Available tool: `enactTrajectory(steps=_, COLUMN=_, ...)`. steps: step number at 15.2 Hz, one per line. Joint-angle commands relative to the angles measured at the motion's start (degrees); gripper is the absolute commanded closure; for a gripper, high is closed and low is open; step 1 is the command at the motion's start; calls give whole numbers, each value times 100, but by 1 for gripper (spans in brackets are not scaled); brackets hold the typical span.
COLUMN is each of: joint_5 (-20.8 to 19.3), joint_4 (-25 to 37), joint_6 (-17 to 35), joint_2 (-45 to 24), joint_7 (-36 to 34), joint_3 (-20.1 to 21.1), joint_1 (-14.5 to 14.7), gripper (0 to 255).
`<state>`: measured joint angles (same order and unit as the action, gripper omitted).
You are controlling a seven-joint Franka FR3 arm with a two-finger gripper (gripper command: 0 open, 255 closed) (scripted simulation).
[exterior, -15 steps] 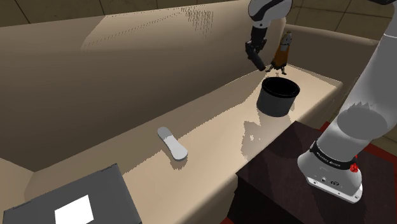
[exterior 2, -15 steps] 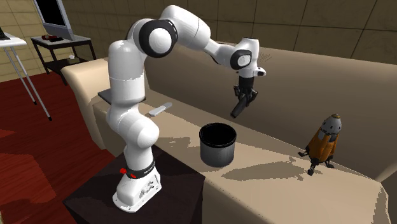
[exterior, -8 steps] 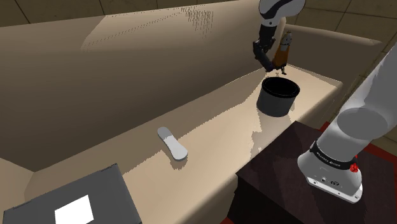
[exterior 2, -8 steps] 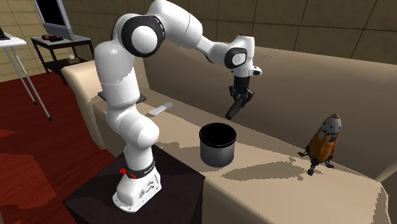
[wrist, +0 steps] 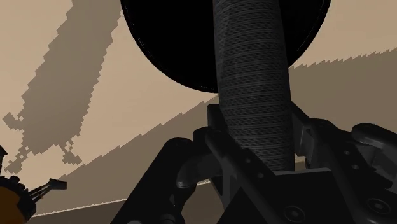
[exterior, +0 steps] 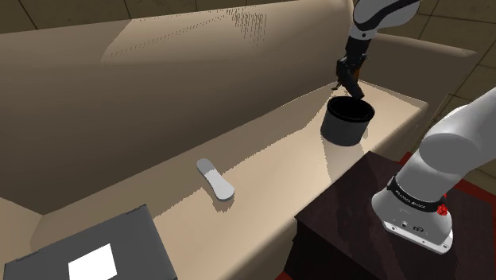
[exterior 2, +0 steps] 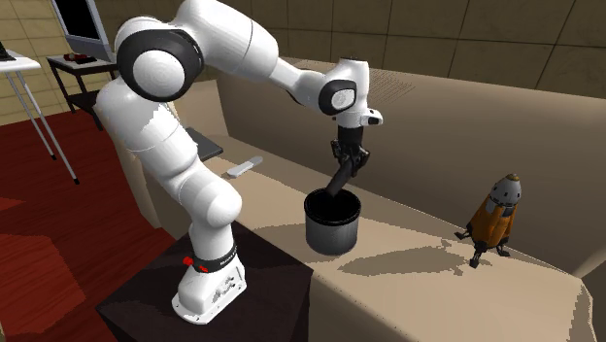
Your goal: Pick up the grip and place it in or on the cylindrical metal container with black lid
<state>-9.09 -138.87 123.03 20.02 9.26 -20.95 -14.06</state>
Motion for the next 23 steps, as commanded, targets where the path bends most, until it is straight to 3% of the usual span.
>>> enactTrajectory(steps=1, joint_5=-186, joint_4=-424, joint_6=-99, joint_2=535, joint_7=-56, joint_3=40, joint_1=-125, gripper=255)
enactTrajectory(steps=2, joint_5=-253, joint_4=-590, joint_6=-145, joint_2=750, joint_7=-59, joint_3=50, joint_1=-190, gripper=255)
enactTrajectory(steps=16, joint_5=-273, joint_4=-1244, joint_6=1132, joint_2=119, joint_7=-17, joint_3=-160, joint_1=-170, gripper=255)
enactTrajectory(steps=23, joint_5=-273, joint_4=-1244, joint_6=1132, joint_2=119, joint_7=-17, joint_3=-160, joint_1=-170, gripper=255)
